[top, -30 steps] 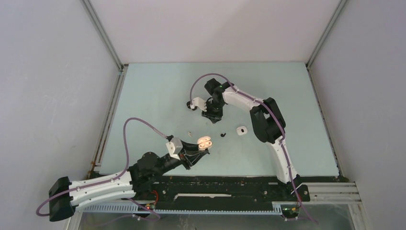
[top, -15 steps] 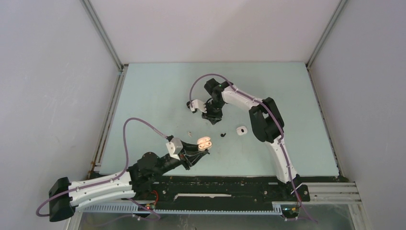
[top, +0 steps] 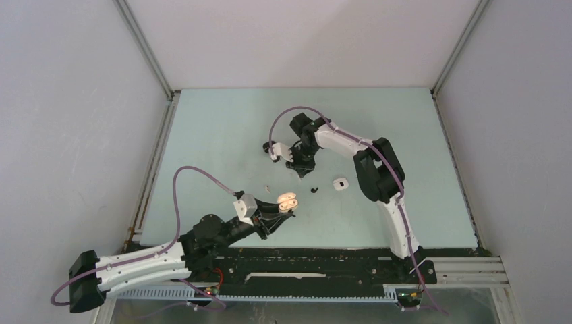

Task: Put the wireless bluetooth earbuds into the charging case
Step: Pick up the earbud from the center of the board.

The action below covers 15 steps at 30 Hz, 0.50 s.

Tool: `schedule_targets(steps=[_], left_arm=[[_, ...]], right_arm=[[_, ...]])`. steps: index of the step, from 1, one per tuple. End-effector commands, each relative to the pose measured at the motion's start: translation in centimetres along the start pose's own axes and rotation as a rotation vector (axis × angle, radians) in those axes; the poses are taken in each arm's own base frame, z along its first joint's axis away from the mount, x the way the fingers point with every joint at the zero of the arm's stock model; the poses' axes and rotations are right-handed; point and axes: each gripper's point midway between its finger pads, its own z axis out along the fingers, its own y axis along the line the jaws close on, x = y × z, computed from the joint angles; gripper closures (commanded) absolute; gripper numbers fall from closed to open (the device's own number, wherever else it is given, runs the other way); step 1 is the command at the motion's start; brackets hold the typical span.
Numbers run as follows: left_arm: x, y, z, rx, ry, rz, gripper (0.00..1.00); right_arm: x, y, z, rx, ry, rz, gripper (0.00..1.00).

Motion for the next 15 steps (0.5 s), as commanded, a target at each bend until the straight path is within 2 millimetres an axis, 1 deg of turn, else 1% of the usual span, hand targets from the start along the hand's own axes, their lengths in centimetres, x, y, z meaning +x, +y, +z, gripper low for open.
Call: schedule_targets(steps=[1,4,8,12,15], left_arm=[[-1.2,0.3,0.1,-0.022,-0.045,0.024,1.0],[-1.1,0.8,0.0,-0.047,-0.053,0.023,1.0],[-0.5,1.9,-0.2,-0.102,-0.062,0.018,1.0],[0.3,3.8,-0.3,-0.204,-0.057,0.013,1.0],[0.6,5.0,-0.2,-0.274,-0.064,-0.003,1.0]], right_arm=[[-0.2,0.8,-1.1,0.049,-0.012,0.02,0.96],[-0.9,1.8,-2.9,0.079,-0.06,0.05,1.0],[-1.8,3.2,-5.4,0.153,-0.13,0.1,1.0],[-3.3,4.4,-8.8,0.215,-0.214,0.146,1.0],[-4.4,5.1,-11.7,0.282,-0.253,0.154,1.0]])
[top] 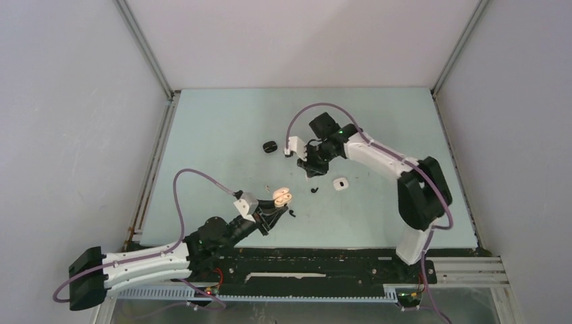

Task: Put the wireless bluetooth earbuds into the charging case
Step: Pick up the earbud from the center of the board, then place the earbud in the charging case.

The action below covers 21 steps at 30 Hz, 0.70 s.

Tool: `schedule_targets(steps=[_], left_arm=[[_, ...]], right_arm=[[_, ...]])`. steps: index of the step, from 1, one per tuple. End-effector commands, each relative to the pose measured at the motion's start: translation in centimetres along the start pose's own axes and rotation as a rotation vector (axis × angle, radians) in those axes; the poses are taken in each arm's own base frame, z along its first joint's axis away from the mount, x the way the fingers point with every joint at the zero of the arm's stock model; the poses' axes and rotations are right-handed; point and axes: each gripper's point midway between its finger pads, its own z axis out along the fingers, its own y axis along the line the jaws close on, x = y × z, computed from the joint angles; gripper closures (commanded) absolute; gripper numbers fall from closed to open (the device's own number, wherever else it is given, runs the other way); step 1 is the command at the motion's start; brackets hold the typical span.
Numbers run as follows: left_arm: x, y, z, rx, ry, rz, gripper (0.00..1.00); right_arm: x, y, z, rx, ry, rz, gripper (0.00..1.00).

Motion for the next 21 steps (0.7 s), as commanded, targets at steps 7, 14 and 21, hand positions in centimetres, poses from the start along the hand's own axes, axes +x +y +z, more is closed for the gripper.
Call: schedule_targets(steps=[7,14,21], left_arm=[[-1.2,3.0,1.8,-0.208,-0.069,-0.051,1.0],[-1.2,1.7,4.7,-0.167,-0.05,-0.017,1.0],[-1.9,0.8,7.3,-0.138,-0.063,0.032,1.0]], right_arm=[[-7.3,1.0,-13.3,0.406,-0.302,-0.082,1.0],[-9.0,3.2,-17.2,0.61,-0.288,-0.227,1.0],[-7.4,-0.7,-18.2,0.753,-0.117,-0.224,1.0]])
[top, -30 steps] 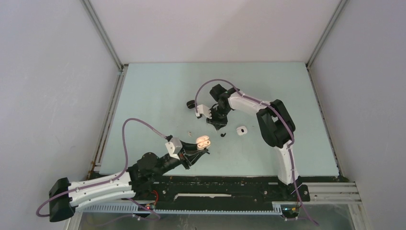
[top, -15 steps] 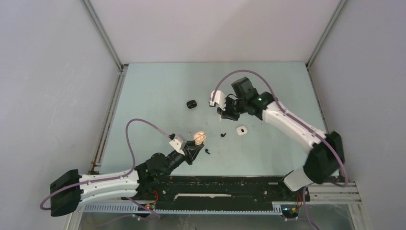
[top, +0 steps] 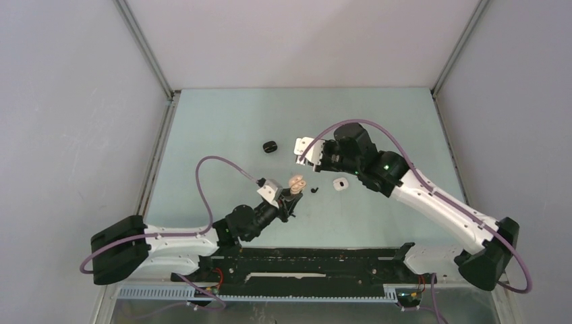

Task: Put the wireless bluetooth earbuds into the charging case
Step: Place the earbud in the charging case.

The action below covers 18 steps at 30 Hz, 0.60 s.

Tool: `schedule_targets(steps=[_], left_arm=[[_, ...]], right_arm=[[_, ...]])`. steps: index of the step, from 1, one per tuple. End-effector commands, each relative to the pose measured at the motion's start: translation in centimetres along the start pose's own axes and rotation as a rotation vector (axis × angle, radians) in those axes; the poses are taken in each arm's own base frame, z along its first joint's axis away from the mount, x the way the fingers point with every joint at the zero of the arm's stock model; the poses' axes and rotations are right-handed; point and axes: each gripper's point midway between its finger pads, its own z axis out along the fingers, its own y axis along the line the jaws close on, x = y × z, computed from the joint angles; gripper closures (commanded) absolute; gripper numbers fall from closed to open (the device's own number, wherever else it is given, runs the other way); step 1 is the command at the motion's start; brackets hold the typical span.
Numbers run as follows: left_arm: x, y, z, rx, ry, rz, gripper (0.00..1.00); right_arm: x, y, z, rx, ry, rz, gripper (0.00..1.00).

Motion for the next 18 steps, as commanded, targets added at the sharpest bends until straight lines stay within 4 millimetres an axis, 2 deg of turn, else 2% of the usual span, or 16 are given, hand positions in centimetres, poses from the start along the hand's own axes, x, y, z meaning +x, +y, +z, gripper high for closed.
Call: schedule_targets(steps=[1,5,7,11,13,14,18], left_arm=[[-3.9,-1.6,1.8,0.043,-0.122,0.009,1.0],[-4.3,-1.9,2.3,0.044,-0.145,0.001,1.0],[-4.6,-1.8,2.2,0.043,-0.16,-0.01,1.0],[-5.2,-1.8,1.5,0.053,-0.195,-0.041,1.0],[-5.4,-2.2,1.3,0.082,-0.213,-0.042,1.0],[-5.5,-2.3,1.2,0.091,-0.221,-0.038,1.0],[-5.8,-2.3,0.7,0.109,-0.259,-0.03,1.0]], right_arm=[[2.5,-4.3,0.4,0.124,0.133,-0.033,1.0],[0.2,-6.4,-1.3,0.132,0.043,-0.084,1.0],[-1.4,-6.7,-2.5,0.125,0.02,-0.08,1.0],[-3.9,-4.5,-5.0,0.082,-0.054,-0.118,1.0],[-5.3,-3.6,-7.1,0.11,-0.151,-0.182,1.0],[-5.1,-2.3,-7.2,0.112,-0.176,-0.211,1.0],[-5.5,-0.1,-7.5,0.204,-0.225,-0.289,1.0]])
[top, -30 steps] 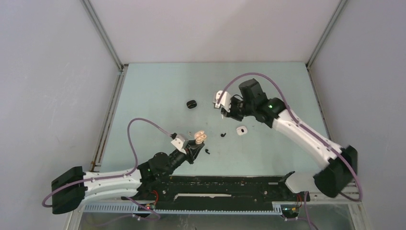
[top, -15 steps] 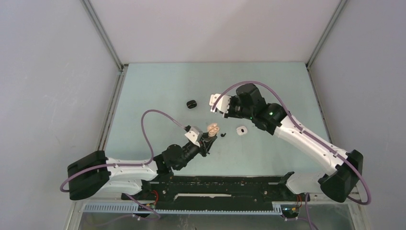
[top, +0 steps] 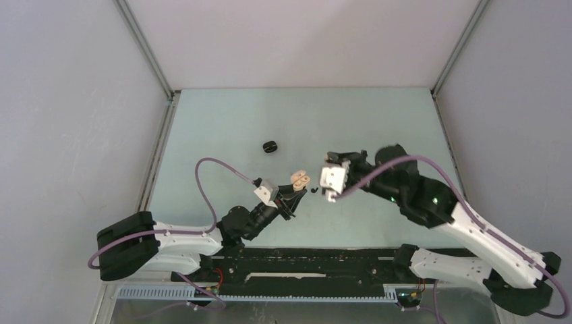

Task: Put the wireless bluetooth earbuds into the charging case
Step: Place the earbud in the charging case.

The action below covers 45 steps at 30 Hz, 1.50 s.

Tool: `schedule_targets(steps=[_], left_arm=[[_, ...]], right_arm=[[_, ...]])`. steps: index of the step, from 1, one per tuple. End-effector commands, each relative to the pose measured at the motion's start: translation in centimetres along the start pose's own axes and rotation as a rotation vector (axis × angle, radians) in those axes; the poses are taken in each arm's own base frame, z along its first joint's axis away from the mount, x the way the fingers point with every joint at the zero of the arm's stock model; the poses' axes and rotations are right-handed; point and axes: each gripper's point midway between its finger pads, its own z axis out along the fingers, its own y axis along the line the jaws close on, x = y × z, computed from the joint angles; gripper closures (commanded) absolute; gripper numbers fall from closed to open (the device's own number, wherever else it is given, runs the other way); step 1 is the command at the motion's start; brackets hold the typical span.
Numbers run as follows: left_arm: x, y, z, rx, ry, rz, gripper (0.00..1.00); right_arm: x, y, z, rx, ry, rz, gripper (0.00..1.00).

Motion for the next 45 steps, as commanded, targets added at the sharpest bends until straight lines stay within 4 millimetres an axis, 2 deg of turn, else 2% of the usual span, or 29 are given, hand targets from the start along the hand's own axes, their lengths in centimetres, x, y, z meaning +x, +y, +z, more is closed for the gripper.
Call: schedule_targets(steps=[1,8,13,22,45], left_arm=[[-2.6,-0.6,-0.3,0.038,-0.116,-0.004,1.0],[-2.2,-1.4,-0.4,0.086,-0.098,-0.001,1.0],[-3.0,-1.7,-0.5,0.1,-0.143,-0.031,1.0],[-3.1,-2.0,-0.6,0.116,-0.148,-0.04,1.0],[-3.8,-2.8,-0.7,0.16,-0.179,-0.083,1.0]], right_arm=[[-1.1,1.2,0.2,0.096,-0.036,-0.096,1.0],[-3.6,3.5,1.9,0.108,-0.076,-0.098,1.0],[-4.5,4.7,2.8,0.136,-0.114,-0.103,1.0],[-4.8,6.7,3.5,0.132,-0.143,-0.13,1.0],[-4.4,7.5,4.3,0.172,-0.157,-0.246,1.0]])
